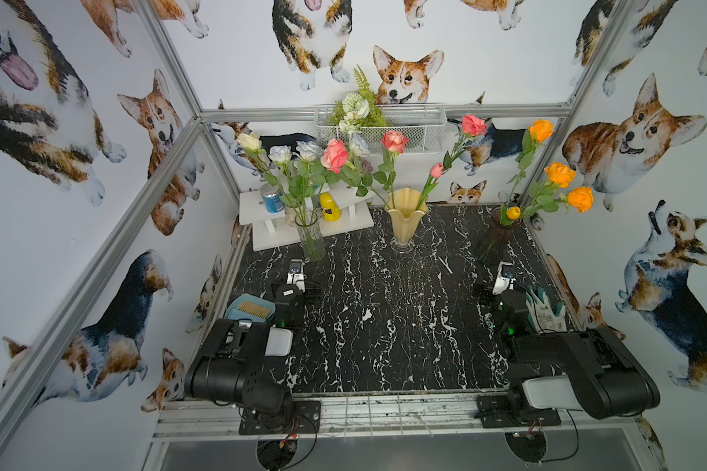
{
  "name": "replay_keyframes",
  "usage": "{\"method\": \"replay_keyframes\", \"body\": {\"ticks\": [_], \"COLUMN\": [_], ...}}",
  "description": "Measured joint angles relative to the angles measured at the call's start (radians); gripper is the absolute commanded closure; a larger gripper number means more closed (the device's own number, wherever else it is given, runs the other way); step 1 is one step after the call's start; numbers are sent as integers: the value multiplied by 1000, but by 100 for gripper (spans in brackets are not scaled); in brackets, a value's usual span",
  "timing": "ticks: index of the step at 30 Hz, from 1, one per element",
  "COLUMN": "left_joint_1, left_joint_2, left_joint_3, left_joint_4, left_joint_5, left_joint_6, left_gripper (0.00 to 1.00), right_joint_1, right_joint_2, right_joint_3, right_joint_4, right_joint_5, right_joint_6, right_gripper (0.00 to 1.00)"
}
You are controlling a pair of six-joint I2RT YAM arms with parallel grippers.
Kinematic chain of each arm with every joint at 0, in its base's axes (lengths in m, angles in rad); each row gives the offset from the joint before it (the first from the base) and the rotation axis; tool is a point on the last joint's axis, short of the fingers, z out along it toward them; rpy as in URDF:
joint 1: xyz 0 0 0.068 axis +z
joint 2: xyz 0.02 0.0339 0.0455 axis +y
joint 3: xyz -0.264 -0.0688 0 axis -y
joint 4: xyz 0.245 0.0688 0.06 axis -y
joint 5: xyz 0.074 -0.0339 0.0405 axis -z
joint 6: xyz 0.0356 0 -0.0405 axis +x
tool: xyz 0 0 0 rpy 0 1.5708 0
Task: Arrange the flowers in different vases according to their variety
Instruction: Reset both arms
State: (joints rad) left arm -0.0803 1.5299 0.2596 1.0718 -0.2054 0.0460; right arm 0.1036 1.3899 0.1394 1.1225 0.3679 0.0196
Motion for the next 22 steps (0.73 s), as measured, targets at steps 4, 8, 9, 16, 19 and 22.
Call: {"method": "replay_keyframes", "body": {"ticks": [4,8,9,16,19,22], "left_joint_1": [26,34,34,35,35,35], "left_joint_2": [31,33,33,34,34,34], "left_joint_3": [-3,-2,-2,-1,-1,-1], "left_joint_4": [63,90,94,98,98,98], "left_joint_5": [18,32,34,49,49,51], "left_joint_6": [-18,-30,-32,-42,-42,-42], "left_gripper": [0,0,0,0,0,0], "right_joint_1": [-18,-40,-40,-30,-26,-26], "right_joint_2": [7,66,56,51,62,61], "right_joint_3": [1,-51,-55,-56,-54,-48], "right_joint_4": [47,145,144,209,218,213], "right_joint_5": [-16,-40,-51,-59,-55,-55], "right_joint_6": [1,4,5,5,4,4], "right_gripper": [0,0,0,0,0,0]}}
